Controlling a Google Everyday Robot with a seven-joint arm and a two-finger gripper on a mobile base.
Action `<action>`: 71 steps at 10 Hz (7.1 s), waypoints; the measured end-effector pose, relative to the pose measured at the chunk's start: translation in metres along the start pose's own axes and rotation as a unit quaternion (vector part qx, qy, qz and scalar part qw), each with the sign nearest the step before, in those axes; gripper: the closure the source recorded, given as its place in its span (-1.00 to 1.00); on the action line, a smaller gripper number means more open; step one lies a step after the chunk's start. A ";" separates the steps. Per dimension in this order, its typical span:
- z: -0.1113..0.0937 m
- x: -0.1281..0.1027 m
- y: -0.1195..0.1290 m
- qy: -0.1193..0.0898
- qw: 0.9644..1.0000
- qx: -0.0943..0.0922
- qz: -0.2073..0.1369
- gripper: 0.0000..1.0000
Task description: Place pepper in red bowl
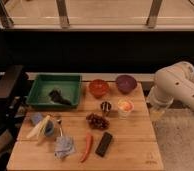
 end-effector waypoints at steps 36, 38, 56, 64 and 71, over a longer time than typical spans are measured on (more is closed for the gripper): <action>0.046 -0.298 0.114 -0.334 0.836 0.118 -0.420 -0.30; 0.053 -0.303 0.113 -0.347 0.831 0.120 -0.418 -0.30; 0.155 -0.316 0.118 -0.335 0.829 0.031 -0.447 -0.30; 0.176 -0.313 0.129 -0.339 0.834 0.003 -0.436 0.79; 0.166 -0.308 0.127 -0.364 0.829 0.026 -0.424 1.00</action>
